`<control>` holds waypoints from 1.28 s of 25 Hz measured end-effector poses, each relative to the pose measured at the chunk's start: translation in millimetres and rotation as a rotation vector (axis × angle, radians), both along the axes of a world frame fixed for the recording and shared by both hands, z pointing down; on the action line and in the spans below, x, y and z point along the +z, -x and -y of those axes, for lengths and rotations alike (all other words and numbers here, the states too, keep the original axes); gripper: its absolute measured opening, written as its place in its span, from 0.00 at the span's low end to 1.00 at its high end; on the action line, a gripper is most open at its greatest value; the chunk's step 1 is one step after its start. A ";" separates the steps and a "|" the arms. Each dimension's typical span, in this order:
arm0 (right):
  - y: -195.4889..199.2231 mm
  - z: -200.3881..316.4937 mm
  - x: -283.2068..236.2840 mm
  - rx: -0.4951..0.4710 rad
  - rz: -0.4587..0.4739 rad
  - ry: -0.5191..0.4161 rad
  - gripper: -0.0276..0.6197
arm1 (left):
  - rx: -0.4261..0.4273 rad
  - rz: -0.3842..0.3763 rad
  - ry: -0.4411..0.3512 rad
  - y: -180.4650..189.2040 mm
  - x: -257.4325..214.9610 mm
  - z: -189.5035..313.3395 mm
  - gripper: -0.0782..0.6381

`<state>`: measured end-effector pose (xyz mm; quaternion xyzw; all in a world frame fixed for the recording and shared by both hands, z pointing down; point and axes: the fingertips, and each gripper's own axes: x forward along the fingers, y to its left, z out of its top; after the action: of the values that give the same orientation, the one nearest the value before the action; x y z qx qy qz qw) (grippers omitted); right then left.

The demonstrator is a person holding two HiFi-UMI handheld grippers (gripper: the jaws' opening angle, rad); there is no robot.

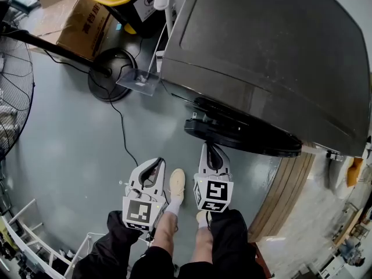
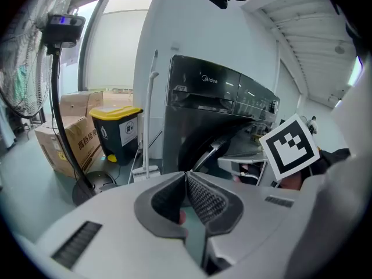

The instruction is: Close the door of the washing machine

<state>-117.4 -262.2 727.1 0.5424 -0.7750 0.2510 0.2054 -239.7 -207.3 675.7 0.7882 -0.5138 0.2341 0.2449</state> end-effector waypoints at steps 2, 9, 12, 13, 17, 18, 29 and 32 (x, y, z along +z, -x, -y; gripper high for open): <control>0.7 4.9 0.4 0.006 -0.001 0.000 0.07 | 0.003 -0.002 -0.002 0.9 -0.7 4.9 0.15; 1.1 18.1 0.0 0.023 0.001 -0.005 0.07 | 0.005 -0.005 0.003 5.1 1.0 13.6 0.15; 1.2 21.0 0.8 0.024 0.000 -0.006 0.07 | 0.007 -0.006 0.007 5.2 2.1 13.9 0.15; 1.4 21.8 1.2 0.025 -0.001 -0.004 0.07 | 0.009 -0.005 0.007 5.4 1.8 14.1 0.15; 4.3 25.2 2.4 0.033 0.000 0.002 0.07 | 0.014 -0.001 0.008 9.1 0.0 17.1 0.15; 5.0 26.4 2.5 0.034 0.000 0.003 0.07 | 0.014 0.000 0.007 10.0 -0.7 18.3 0.15; 8.4 37.0 2.0 0.015 -0.034 0.010 0.07 | 0.018 -0.011 0.008 13.1 1.0 30.6 0.15; 11.7 40.7 2.6 -0.004 -0.034 0.011 0.07 | 0.017 -0.010 0.014 16.2 4.9 32.0 0.15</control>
<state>-129.1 -302.9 729.7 0.5438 -0.7710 0.2457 0.2223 -255.9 -239.3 680.6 0.7919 -0.5043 0.2358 0.2509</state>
